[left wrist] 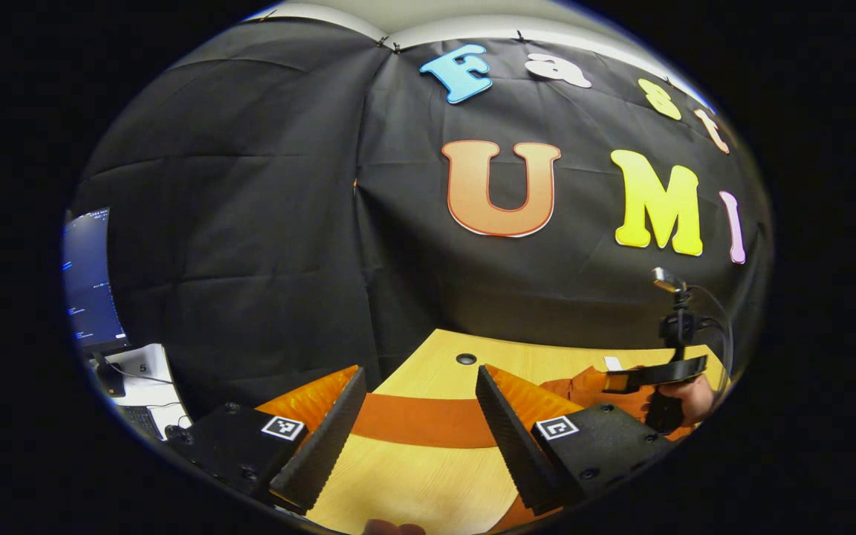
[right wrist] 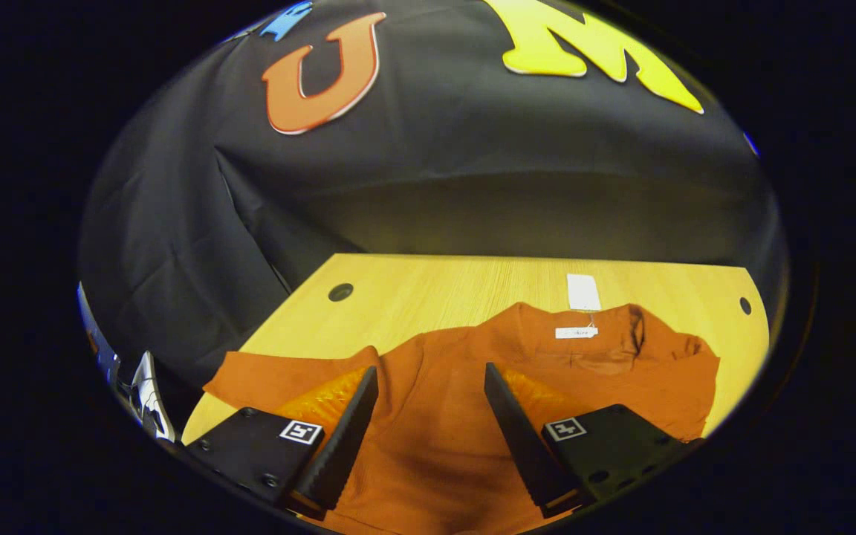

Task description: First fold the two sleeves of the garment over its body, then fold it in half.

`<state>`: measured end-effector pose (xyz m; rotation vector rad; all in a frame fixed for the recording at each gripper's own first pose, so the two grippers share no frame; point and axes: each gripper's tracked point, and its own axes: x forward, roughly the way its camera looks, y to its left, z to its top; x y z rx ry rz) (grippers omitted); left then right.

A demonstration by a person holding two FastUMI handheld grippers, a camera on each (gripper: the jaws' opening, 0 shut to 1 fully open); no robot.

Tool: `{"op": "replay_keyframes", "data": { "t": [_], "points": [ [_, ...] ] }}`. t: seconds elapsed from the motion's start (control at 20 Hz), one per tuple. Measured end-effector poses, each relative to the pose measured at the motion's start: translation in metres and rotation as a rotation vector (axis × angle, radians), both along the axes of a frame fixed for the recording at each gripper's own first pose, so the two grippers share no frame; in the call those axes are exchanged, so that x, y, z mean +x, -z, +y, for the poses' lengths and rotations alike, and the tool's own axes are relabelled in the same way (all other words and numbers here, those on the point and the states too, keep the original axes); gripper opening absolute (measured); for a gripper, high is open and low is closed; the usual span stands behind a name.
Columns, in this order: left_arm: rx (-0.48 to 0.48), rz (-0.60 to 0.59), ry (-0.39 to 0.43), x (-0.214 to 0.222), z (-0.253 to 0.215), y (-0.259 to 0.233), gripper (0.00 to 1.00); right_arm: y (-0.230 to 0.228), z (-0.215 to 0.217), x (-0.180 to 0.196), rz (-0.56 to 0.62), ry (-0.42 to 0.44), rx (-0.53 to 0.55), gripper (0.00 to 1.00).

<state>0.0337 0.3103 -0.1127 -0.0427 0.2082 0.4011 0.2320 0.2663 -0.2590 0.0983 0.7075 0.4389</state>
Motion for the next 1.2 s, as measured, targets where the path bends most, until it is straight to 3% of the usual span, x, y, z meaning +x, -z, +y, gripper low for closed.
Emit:
{"op": "replay_keyframes", "data": {
  "t": [0.1, 0.2, 0.25, 0.45, 0.55, 0.6, 0.75, 0.9, 0.95, 1.0, 1.1, 1.2],
  "points": [
    [-0.010, -0.013, 0.031, 0.009, 0.008, 0.006, 0.97, -0.031, -0.009, -0.018, -0.049, -0.034, 0.018, 0.93],
    [-0.071, -0.003, 0.068, 0.021, 0.017, 0.023, 0.97, -0.058, -0.021, -0.036, -0.088, -0.068, 0.022, 0.88],
    [-0.106, 0.014, 0.074, 0.026, 0.026, 0.034, 0.97, -0.071, -0.030, -0.046, -0.108, -0.081, 0.018, 0.93],
    [-0.233, 0.109, 0.081, 0.047, 0.074, 0.088, 0.98, -0.120, -0.068, -0.074, -0.204, -0.111, -0.008, 0.92],
    [-0.284, 0.142, 0.087, 0.058, 0.100, 0.108, 0.98, -0.139, -0.092, -0.084, -0.223, -0.078, -0.015, 0.87],
    [-0.311, 0.159, 0.104, 0.063, 0.110, 0.119, 0.99, -0.149, -0.103, -0.086, -0.229, -0.057, -0.010, 0.92],
    [-0.417, 0.214, 0.168, 0.078, 0.131, 0.149, 0.98, -0.168, -0.128, -0.087, -0.243, 0.008, 0.017, 0.92],
    [-0.476, 0.277, 0.207, 0.091, 0.146, 0.182, 0.98, -0.172, -0.154, -0.087, -0.225, 0.077, 0.026, 0.92],
    [-0.512, 0.294, 0.219, 0.097, 0.150, 0.194, 0.99, -0.171, -0.158, -0.090, -0.224, 0.084, 0.018, 0.87],
    [-0.548, 0.315, 0.224, 0.100, 0.152, 0.206, 0.99, -0.168, -0.163, -0.095, -0.217, 0.084, 0.002, 0.92],
    [-0.589, 0.359, 0.224, 0.102, 0.163, 0.227, 0.98, -0.159, -0.174, -0.108, -0.190, 0.097, -0.022, 0.87],
    [-0.594, 0.402, 0.209, 0.104, 0.176, 0.246, 0.99, -0.151, -0.188, -0.119, -0.159, 0.122, -0.038, 0.92]
  ]
}}
